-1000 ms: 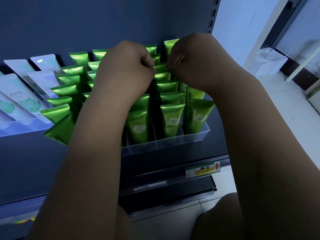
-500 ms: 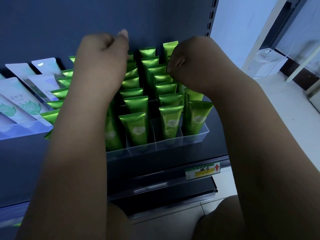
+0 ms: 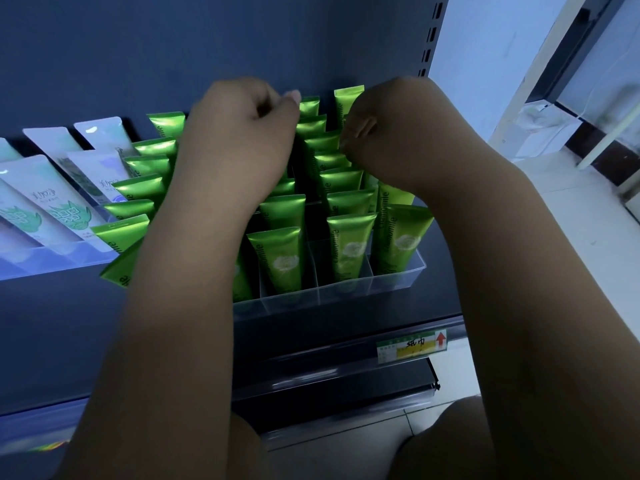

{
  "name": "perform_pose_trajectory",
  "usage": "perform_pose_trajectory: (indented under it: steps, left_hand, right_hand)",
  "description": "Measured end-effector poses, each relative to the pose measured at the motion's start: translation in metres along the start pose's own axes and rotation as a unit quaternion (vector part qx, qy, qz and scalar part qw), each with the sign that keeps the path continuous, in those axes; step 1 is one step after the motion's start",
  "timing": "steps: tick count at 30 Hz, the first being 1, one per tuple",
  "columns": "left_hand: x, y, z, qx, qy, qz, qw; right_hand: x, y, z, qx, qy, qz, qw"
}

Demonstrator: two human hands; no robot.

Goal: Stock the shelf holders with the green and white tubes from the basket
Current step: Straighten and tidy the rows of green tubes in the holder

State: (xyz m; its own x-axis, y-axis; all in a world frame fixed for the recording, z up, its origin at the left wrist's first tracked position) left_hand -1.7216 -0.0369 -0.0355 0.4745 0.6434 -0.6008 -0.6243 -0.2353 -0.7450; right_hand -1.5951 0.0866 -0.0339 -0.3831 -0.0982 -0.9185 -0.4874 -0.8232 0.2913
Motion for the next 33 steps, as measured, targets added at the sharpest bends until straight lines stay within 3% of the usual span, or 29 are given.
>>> perform_pose_trajectory:
  steps: [7, 13, 16, 19, 24, 29, 33]
  left_hand:
    - [0.0, -0.014, -0.008, 0.035, -0.003, 0.04, 0.999]
    - [0.0, -0.036, -0.026, 0.095, -0.018, 0.144, 0.985]
    - [0.007, -0.046, -0.037, 0.124, -0.006, 0.127, 0.984]
    - [0.012, -0.057, -0.05, 0.138, 0.008, 0.077, 0.987]
    - [0.029, -0.07, -0.07, 0.177, 0.038, 0.081, 0.98]
    - [0.039, -0.075, -0.089, 0.236, 0.044, 0.138, 0.961]
    - [0.043, -0.076, -0.093, 0.231, 0.043, 0.169, 0.957]
  right_hand:
    - [-0.012, 0.007, -0.013, -0.006, -0.042, 0.035, 0.999]
    - [-0.02, 0.02, -0.033, -0.041, -0.097, 0.035, 0.994]
    - [-0.028, 0.019, -0.05, -0.045, -0.144, 0.059, 0.987]
    - [-0.038, 0.001, -0.074, -0.008, -0.19, 0.153, 0.97]
    - [-0.037, -0.032, -0.102, 0.061, -0.162, 0.219, 0.96]
    - [-0.034, -0.038, -0.115, 0.056, -0.136, 0.236, 0.961]
    - [-0.028, -0.036, -0.123, 0.051, -0.105, 0.223, 0.968]
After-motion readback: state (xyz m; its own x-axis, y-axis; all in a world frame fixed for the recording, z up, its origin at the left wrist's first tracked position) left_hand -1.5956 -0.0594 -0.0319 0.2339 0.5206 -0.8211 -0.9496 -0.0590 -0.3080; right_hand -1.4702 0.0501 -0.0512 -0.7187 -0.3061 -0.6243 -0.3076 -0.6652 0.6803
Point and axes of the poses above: each hand's wrist, its own z-axis towards the middle knuckle, its own x-axis out of the palm, y = z × x, the point moved 8 cm from there along z, towards the middle knuckle, and after that the axes turned 8 degrees about y, right-handed, at the moved point
